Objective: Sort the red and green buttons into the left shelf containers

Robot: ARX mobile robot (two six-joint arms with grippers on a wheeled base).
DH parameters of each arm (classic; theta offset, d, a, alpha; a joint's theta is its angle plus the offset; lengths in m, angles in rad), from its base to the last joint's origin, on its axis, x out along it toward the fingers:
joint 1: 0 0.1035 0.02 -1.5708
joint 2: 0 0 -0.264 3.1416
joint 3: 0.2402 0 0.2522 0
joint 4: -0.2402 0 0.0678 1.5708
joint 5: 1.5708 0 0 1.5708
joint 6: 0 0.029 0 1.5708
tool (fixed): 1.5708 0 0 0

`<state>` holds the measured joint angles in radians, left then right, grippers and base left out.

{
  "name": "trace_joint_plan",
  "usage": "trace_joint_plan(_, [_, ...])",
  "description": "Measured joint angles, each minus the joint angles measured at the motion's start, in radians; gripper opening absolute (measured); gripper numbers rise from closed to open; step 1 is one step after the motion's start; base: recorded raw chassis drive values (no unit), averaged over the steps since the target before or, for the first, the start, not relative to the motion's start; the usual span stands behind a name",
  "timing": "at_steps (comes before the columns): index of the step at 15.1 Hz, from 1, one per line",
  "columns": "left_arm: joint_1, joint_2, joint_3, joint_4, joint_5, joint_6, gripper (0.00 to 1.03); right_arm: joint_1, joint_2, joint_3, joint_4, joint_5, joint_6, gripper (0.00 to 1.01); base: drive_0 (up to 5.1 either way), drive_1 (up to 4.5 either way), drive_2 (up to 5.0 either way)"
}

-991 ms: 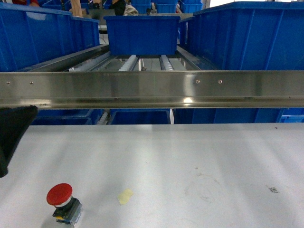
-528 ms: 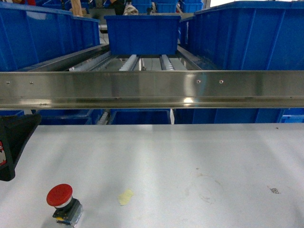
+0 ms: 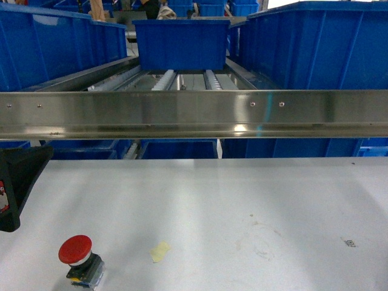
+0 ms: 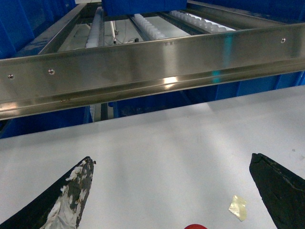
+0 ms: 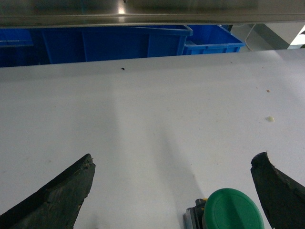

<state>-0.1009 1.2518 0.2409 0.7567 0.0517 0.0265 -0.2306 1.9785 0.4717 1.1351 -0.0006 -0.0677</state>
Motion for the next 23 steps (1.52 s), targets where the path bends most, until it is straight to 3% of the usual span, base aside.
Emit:
trace_joint_plan(5, [0.0, 0.0, 0.0, 0.0, 0.0, 0.0, 0.98, -0.047, 0.103, 0.052, 0.023, -0.007, -0.001, 0.98, 0.0, 0.0, 0.0])
trace_joint_plan(11, [0.0, 0.0, 0.0, 0.0, 0.0, 0.0, 0.98, -0.067, 0.209, 0.137, 0.018, -0.004, -0.022, 0.98, 0.0, 0.0, 0.0])
trace_joint_plan(16, [0.0, 0.0, 0.0, 0.0, 0.0, 0.0, 0.98, -0.139, 0.293, 0.209, 0.008, 0.007, -0.043, 0.98, 0.0, 0.0, 0.0])
trace_joint_plan(21, [0.0, 0.0, 0.0, 0.0, 0.0, 0.0, 0.98, -0.148, 0.311, 0.211, 0.024, -0.014, -0.06, 0.98, 0.0, 0.0, 0.0])
trace_joint_plan(22, [0.0, 0.0, 0.0, 0.0, 0.0, 0.0, 0.98, -0.148, 0.311, 0.211, 0.024, -0.014, -0.065, 0.96, 0.0, 0.0, 0.0])
trace_joint_plan(23, [0.0, 0.0, 0.0, 0.0, 0.0, 0.0, 0.98, -0.148, 0.311, 0.211, 0.024, -0.014, -0.066, 0.86, 0.0, 0.0, 0.0])
